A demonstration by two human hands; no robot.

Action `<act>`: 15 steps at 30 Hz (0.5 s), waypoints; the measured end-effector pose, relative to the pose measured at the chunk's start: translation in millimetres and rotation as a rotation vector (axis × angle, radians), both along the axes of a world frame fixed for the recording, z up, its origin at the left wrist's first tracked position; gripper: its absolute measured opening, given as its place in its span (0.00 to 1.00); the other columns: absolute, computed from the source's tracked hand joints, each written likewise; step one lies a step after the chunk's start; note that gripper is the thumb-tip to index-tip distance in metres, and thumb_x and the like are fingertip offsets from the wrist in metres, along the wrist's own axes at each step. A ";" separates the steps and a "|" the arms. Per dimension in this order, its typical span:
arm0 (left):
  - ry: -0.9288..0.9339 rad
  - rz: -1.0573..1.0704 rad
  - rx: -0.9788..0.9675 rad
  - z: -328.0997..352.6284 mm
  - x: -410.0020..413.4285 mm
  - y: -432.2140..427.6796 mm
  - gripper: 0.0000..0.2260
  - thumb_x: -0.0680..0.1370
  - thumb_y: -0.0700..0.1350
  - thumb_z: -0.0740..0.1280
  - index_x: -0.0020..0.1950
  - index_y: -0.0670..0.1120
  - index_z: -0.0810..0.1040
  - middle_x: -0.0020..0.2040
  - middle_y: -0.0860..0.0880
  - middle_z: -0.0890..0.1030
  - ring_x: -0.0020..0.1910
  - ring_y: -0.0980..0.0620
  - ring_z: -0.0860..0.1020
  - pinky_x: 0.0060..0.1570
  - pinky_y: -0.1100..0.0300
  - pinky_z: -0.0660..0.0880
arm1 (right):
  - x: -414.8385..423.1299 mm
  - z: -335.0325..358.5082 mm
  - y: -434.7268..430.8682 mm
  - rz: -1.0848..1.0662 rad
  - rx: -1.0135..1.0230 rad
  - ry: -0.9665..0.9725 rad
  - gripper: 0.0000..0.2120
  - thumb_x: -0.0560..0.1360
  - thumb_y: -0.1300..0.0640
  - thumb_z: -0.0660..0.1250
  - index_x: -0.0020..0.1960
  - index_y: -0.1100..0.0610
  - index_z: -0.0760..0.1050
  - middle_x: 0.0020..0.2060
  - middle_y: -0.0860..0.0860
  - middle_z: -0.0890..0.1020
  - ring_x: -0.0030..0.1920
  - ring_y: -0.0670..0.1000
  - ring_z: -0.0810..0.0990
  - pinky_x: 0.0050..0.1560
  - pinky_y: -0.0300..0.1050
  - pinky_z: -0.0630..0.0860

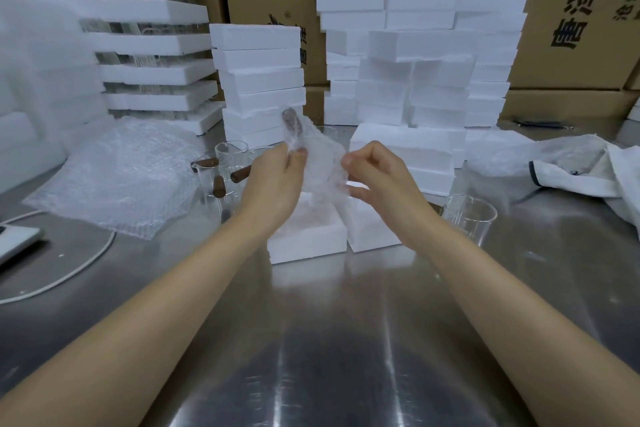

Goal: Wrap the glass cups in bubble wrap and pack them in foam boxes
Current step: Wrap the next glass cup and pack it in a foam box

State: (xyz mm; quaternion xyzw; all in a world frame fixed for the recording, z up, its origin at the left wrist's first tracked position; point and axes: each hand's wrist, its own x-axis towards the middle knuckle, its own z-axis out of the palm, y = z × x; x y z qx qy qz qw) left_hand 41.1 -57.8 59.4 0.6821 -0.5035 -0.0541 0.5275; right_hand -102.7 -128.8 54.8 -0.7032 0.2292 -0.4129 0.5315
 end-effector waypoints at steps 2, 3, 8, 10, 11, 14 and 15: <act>-0.246 0.051 -0.022 -1.6 -2.2 2.8 0.12 0.83 0.44 0.56 0.41 0.42 0.67 0.31 0.50 0.70 0.30 0.53 0.69 0.32 0.54 0.58 | 1.2 -1.9 4.0 -0.031 -0.060 0.022 0.04 0.78 0.50 0.65 0.50 0.50 0.73 0.57 0.45 0.78 0.61 0.47 0.77 0.63 0.45 0.73; -0.331 0.057 -0.030 -1.1 -3.8 4.9 0.10 0.83 0.43 0.56 0.42 0.44 0.66 0.31 0.51 0.69 0.30 0.54 0.67 0.30 0.55 0.55 | 1.7 -2.4 6.2 -0.043 -0.133 0.051 0.08 0.78 0.48 0.64 0.56 0.47 0.71 0.59 0.41 0.76 0.63 0.43 0.74 0.64 0.39 0.70; -0.530 0.020 -0.064 -0.5 -7.4 7.9 0.05 0.82 0.38 0.56 0.55 0.41 0.70 0.38 0.46 0.74 0.34 0.44 0.71 0.30 0.56 0.60 | 6.2 -1.7 18.2 0.035 -0.365 0.135 0.17 0.82 0.51 0.58 0.70 0.49 0.69 0.62 0.38 0.75 0.60 0.31 0.71 0.61 0.25 0.64; -0.543 0.041 -0.055 0.2 -11.7 8.6 0.06 0.82 0.39 0.57 0.57 0.40 0.69 0.39 0.41 0.77 0.37 0.38 0.74 0.33 0.50 0.66 | 7.2 -3.1 20.3 -0.026 -0.478 0.157 0.16 0.82 0.58 0.57 0.68 0.53 0.71 0.56 0.42 0.78 0.53 0.33 0.74 0.53 0.22 0.65; -0.547 0.049 -0.044 0.1 -14.2 9.2 0.07 0.82 0.39 0.57 0.58 0.39 0.69 0.41 0.39 0.78 0.38 0.36 0.75 0.36 0.47 0.69 | 7.2 -3.5 20.8 -0.075 -0.524 0.163 0.15 0.82 0.61 0.57 0.67 0.54 0.73 0.51 0.45 0.80 0.48 0.35 0.75 0.49 0.22 0.66; -0.579 0.050 -0.024 -1.6 -20.8 10.3 0.08 0.81 0.38 0.57 0.58 0.38 0.70 0.43 0.36 0.80 0.41 0.33 0.76 0.40 0.42 0.72 | 6.3 -5.5 20.3 -0.219 -0.639 0.194 0.12 0.79 0.66 0.58 0.57 0.60 0.78 0.34 0.40 0.75 0.37 0.35 0.73 0.39 0.25 0.66; -0.593 0.058 -0.028 -2.6 -21.8 10.1 0.08 0.81 0.38 0.58 0.58 0.38 0.71 0.43 0.36 0.80 0.41 0.32 0.76 0.40 0.43 0.73 | 6.8 -6.0 20.5 -0.258 -0.651 0.210 0.11 0.79 0.66 0.59 0.55 0.60 0.78 0.35 0.41 0.76 0.38 0.36 0.74 0.40 0.25 0.66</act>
